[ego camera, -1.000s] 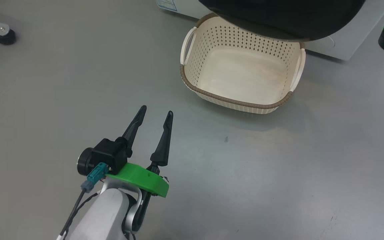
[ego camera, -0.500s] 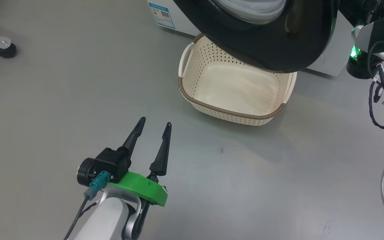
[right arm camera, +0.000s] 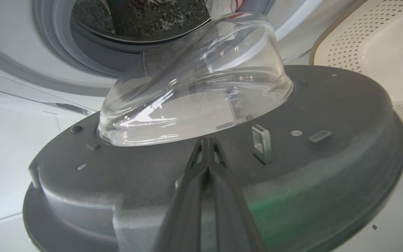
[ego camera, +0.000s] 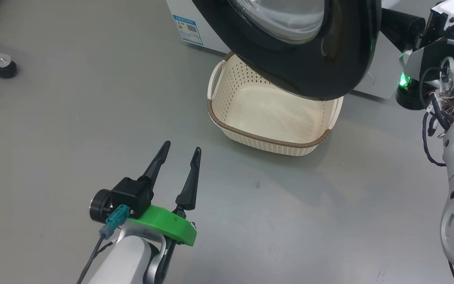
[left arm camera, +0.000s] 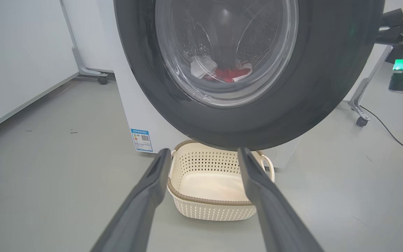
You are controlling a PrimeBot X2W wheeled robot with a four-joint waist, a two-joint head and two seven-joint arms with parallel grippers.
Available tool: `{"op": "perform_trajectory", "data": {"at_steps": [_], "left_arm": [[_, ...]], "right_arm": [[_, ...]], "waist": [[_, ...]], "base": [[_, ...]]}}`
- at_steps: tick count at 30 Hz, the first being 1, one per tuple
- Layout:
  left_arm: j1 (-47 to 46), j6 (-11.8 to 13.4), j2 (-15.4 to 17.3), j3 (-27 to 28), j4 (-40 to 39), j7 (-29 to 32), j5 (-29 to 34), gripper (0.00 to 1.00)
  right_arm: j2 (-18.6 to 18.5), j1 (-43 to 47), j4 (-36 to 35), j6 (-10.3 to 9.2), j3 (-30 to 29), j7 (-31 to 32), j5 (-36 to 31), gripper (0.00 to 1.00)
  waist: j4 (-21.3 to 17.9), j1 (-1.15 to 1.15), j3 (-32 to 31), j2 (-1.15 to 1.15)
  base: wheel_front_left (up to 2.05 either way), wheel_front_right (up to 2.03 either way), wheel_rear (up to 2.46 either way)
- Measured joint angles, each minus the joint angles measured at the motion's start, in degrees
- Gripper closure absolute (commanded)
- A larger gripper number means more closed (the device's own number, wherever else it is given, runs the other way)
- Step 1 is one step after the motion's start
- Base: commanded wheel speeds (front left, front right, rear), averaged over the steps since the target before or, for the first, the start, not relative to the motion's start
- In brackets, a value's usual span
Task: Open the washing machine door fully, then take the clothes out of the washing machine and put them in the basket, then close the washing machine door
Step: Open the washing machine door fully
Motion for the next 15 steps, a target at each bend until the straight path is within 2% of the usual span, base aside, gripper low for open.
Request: {"op": "perform_trajectory", "data": {"at_steps": [8, 13, 15], "left_arm": [[0.3, 0.0, 0.0, 0.1, 0.0, 0.0, 0.3, 0.00], [0.5, 0.0, 0.0, 0.3, 0.0, 0.0, 0.4, 0.00], [0.6, 0.0, 0.0, 0.3, 0.1, 0.0, 0.4, 0.00]], "right_arm": [[0.4, 1.8, 0.0, 0.04, 0.7, 1.0, 0.5, 1.00], [0.5, 2.5, -0.3, 0.68, 0.9, 0.9, 0.5, 1.00], [0.7, 2.5, -1.1, 1.52, 0.6, -0.2, 0.5, 1.00]], "waist": [[-0.3, 0.00, -0.8, 0.00], [-0.5, 0.00, -1.3, 0.00], [-0.5, 0.00, -1.5, 0.00]], "base": [[0.00, 0.00, 0.00], [0.00, 0.00, 0.00], [0.00, 0.00, 0.00]]}}
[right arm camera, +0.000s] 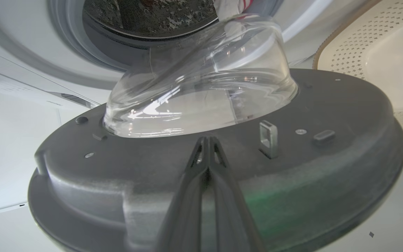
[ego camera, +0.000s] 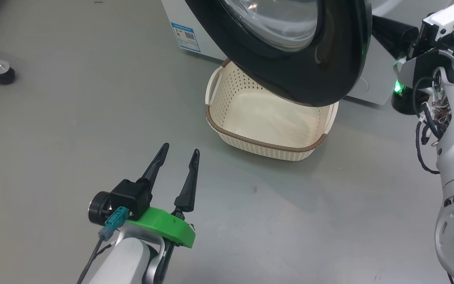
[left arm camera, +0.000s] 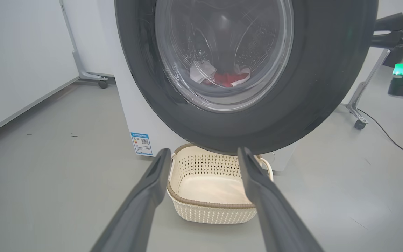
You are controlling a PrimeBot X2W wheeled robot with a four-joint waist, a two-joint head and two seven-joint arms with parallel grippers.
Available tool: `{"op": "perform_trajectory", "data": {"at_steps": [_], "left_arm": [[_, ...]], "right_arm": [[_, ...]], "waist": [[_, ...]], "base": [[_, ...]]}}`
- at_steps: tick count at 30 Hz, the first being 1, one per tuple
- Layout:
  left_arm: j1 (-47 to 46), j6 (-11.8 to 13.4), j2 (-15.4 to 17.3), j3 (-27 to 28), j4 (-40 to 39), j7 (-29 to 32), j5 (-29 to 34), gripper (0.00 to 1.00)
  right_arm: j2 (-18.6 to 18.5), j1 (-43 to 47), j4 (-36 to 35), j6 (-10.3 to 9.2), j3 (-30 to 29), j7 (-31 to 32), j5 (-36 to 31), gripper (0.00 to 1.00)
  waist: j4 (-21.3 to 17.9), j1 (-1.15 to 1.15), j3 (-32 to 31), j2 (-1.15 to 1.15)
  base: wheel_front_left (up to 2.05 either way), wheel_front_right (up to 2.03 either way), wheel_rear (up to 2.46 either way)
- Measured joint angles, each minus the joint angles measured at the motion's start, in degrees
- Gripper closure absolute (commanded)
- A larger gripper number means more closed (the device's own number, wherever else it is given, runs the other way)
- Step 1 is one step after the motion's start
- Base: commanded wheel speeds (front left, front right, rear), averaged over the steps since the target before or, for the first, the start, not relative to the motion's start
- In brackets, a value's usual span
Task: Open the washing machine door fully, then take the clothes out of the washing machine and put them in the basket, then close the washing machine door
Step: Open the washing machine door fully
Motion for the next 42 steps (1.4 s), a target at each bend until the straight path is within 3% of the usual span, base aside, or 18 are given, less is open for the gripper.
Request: {"op": "perform_trajectory", "data": {"at_steps": [3, 8, 23, 31, 42], "left_arm": [[0.0, 0.0, 0.0, 0.3, 0.2, 0.0, 0.0, 0.00], [1.0, 0.0, 0.0, 0.8, 0.6, 0.0, 0.2, 0.00], [3.1, 0.0, 0.2, 3.9, 1.9, 0.0, 1.8, 0.00], [5.7, 0.0, 0.5, 6.4, 2.8, 0.0, 3.5, 0.00], [8.0, -0.1, 1.2, 8.7, 2.8, 0.0, 4.5, 0.00]], "right_arm": [[-0.3, 0.2, -2.1, 3.10, 0.7, -3.8, -2.0, 1.00], [-4.0, 3.7, -5.2, 8.55, 5.3, -10.2, -10.3, 1.00], [-6.4, 18.2, -18.3, 9.23, 20.0, -29.2, -28.7, 1.00], [-3.8, 28.0, -22.6, 9.23, 22.7, -38.1, -29.9, 1.00], [-7.5, 40.7, -26.6, 9.24, 28.3, -48.1, -41.1, 1.00]], "waist": [[-0.1, 0.00, -0.4, 0.00], [-0.4, 0.00, -1.8, 0.00], [-3.4, 0.00, -7.6, 0.00], [-6.5, 0.00, -11.0, 0.00], [-11.2, 0.00, -15.0, 0.00]], "base": [[0.00, 0.00, 0.00], [0.00, 0.00, 0.00], [0.00, 0.00, 0.00], [0.00, 0.00, 0.00], [0.00, 0.00, 0.00]]}}
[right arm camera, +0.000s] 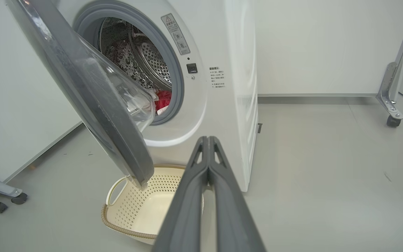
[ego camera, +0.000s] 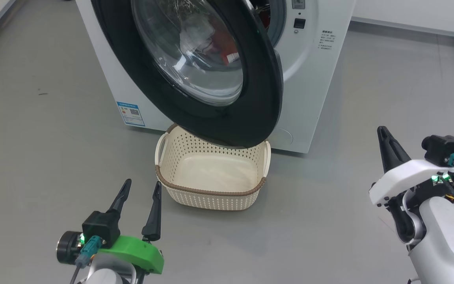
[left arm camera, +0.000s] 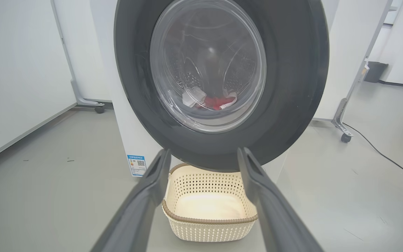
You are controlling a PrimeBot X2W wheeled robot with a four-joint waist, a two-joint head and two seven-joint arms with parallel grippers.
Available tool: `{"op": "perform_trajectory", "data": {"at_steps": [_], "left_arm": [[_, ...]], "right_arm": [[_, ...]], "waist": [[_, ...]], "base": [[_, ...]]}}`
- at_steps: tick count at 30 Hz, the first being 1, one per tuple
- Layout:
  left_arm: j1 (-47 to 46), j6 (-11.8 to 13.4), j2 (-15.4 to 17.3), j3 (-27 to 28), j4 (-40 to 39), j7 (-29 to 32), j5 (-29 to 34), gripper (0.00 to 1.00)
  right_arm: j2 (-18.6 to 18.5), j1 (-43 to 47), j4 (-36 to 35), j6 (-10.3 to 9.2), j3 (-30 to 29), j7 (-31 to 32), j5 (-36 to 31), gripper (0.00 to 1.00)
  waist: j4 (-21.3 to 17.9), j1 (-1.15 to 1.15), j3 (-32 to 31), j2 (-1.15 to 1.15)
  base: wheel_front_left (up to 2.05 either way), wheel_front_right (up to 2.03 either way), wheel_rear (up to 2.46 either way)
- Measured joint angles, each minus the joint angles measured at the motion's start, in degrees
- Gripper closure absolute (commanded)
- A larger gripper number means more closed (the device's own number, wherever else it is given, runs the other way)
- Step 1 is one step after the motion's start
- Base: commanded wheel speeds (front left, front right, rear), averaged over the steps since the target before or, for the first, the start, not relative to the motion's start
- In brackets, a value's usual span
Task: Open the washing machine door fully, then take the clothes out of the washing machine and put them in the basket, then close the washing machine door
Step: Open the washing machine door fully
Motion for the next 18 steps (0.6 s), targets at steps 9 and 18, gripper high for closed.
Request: {"op": "perform_trajectory", "data": {"at_steps": [9, 18], "left_arm": [[1.3, -0.2, 0.1, 1.5, -0.1, 0.0, 0.4, 0.00], [1.9, -1.0, 0.2, 2.1, -0.3, 0.0, 1.9, 0.00]], "right_arm": [[-0.3, 6.1, -3.8, -0.78, 0.3, -7.1, -3.3, 1.00], [1.8, 11.5, -7.4, -3.24, -0.1, -8.0, -4.3, 0.00]], "waist": [[-1.9, 0.00, -1.9, 0.00], [-2.6, 0.00, -2.7, 0.00]], "base": [[0.00, 0.00, 0.00], [0.00, 0.00, 0.00]]}}
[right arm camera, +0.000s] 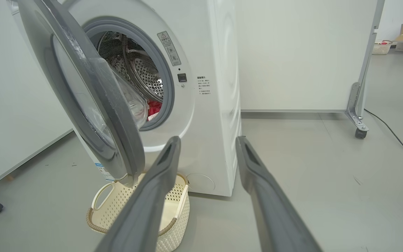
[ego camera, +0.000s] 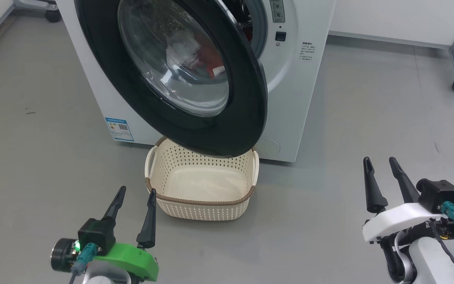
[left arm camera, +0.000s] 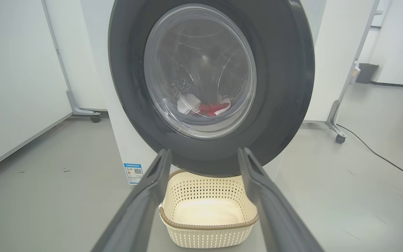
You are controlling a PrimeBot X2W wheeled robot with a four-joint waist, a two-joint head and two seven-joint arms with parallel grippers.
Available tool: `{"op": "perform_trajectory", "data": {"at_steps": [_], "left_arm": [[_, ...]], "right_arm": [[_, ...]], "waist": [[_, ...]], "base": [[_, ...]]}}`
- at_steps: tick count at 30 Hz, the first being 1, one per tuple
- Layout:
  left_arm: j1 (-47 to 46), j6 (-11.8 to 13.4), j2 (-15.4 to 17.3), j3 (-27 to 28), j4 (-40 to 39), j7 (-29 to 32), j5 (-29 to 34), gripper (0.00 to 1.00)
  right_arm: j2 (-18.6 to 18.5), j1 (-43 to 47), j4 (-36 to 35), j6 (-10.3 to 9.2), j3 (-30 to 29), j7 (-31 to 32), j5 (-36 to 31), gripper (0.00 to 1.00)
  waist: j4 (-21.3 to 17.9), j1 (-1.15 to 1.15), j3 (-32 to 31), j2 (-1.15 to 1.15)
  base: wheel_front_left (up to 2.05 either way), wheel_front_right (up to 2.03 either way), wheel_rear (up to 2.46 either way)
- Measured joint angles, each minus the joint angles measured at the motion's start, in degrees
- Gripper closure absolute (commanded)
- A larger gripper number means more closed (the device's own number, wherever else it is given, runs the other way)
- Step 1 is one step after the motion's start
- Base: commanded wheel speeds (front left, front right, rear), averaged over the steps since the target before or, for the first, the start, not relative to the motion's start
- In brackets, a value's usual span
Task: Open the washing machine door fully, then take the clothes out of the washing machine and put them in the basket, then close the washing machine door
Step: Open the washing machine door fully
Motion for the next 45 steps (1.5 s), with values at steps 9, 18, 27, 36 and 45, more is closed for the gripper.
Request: {"op": "perform_trajectory", "data": {"at_steps": [9, 18, 27, 36, 45], "left_arm": [[1.3, -0.1, 0.0, 0.3, -0.1, 0.0, 0.5, 0.00], [1.4, -0.1, 0.0, 1.4, -0.7, 0.0, 1.0, 0.00], [1.4, -0.5, 0.0, 1.5, -0.9, 0.0, 1.1, 0.00], [1.5, -0.8, -0.1, 1.6, -0.9, 0.0, 1.5, 0.00], [1.5, -0.9, -0.1, 2.3, -0.9, 0.0, 1.7, 0.00]], "right_arm": [[0.6, 3.3, -2.4, -1.08, 0.1, -0.3, -1.3, 0.00], [0.9, 4.1, -5.1, -2.40, 0.1, -0.3, -2.9, 0.00], [1.3, 5.8, -6.8, -3.16, -0.6, -0.3, -3.1, 0.00], [1.6, 6.4, -7.9, -4.09, -1.6, -0.4, -3.5, 0.00], [1.8, 7.7, -8.1, -6.11, -2.7, -0.4, -4.6, 0.00]], "waist": [[-0.5, 0.00, -0.1, 0.00], [-1.4, 0.00, 0.1, 0.00], [-1.9, 0.00, 0.4, 0.00], [-2.0, 0.00, 0.5, 0.00], [-2.3, 0.00, 0.8, 0.00]], "base": [[0.00, 0.00, 0.00], [0.00, 0.00, 0.00], [0.00, 0.00, 0.00], [0.00, 0.00, 0.00], [0.00, 0.00, 0.00]]}}
